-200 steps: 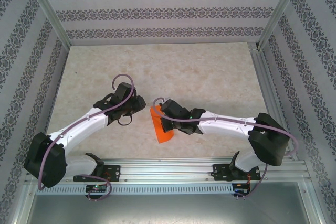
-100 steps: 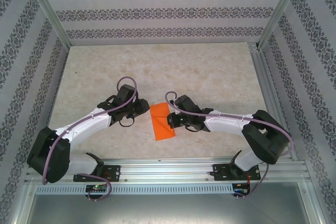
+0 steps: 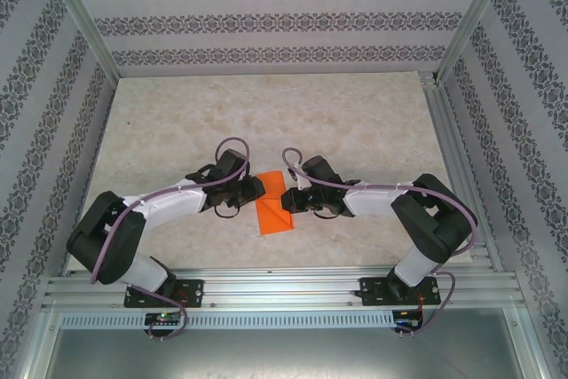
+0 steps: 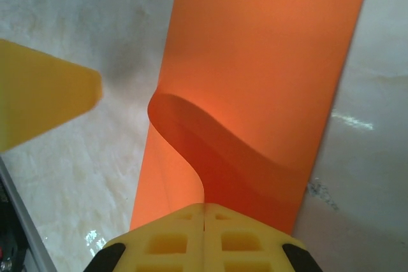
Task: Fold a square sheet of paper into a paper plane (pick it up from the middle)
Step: Fold the triangle a second time at the center of the table.
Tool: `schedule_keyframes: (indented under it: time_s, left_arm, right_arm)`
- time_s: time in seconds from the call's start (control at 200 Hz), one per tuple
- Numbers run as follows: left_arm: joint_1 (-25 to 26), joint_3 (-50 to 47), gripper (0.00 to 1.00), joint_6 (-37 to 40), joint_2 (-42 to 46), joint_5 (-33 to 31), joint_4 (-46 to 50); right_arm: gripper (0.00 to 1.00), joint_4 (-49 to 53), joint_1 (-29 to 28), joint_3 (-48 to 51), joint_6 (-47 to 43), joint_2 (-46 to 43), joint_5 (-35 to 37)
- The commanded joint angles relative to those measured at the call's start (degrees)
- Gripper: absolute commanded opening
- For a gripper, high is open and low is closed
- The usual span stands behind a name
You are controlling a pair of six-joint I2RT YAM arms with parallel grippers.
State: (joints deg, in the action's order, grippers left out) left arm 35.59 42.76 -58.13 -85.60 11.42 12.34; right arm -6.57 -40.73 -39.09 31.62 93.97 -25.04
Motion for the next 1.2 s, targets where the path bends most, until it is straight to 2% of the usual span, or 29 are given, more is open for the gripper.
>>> schedule_keyframes:
  time_s: [0.0, 0.08, 0.2, 0.325, 0.589, 0.864, 1.193]
  left_arm:
    - [0.62, 0.50, 0.38, -3.41, -1.77, 0.60, -6.14]
    - [0.63, 0.62, 0.40, -4.46, -2.34, 0.27, -8.00]
    - [0.66, 3.15, 0.42, -4.20, -2.92, -2.87, -4.61]
    - [0.62, 5.88, 0.43, -4.03, -4.80, -2.64, -4.45]
    - [0.62, 11.44, 0.38, -5.73, -12.41, 0.56, -6.54]
    - [0.62, 13.51, 0.33, -6.99, -18.70, 0.71, -4.53]
    - [0.64, 13.63, 0.29, -6.23, -20.36, -0.63, -1.54]
  right_arm:
    - [0.02, -3.68, 0.27, 0.77, -0.60, 0.93, -3.12]
    - [0.02, -4.31, 0.20, 0.73, -0.57, 1.64, -4.60]
    - [0.02, -6.70, 0.12, 1.22, -0.12, 2.01, -7.28]
    - [0.01, -7.65, -0.52, 1.34, -0.50, 2.09, -9.75]
    - [0.02, -10.03, -0.59, 3.56, -1.15, 1.48, -8.14]
    - [0.06, -11.00, -0.49, 4.88, -0.80, -0.05, -6.17]
    - [0.14, -7.48, -0.36, 4.99, -3.04, -2.37, -6.62]
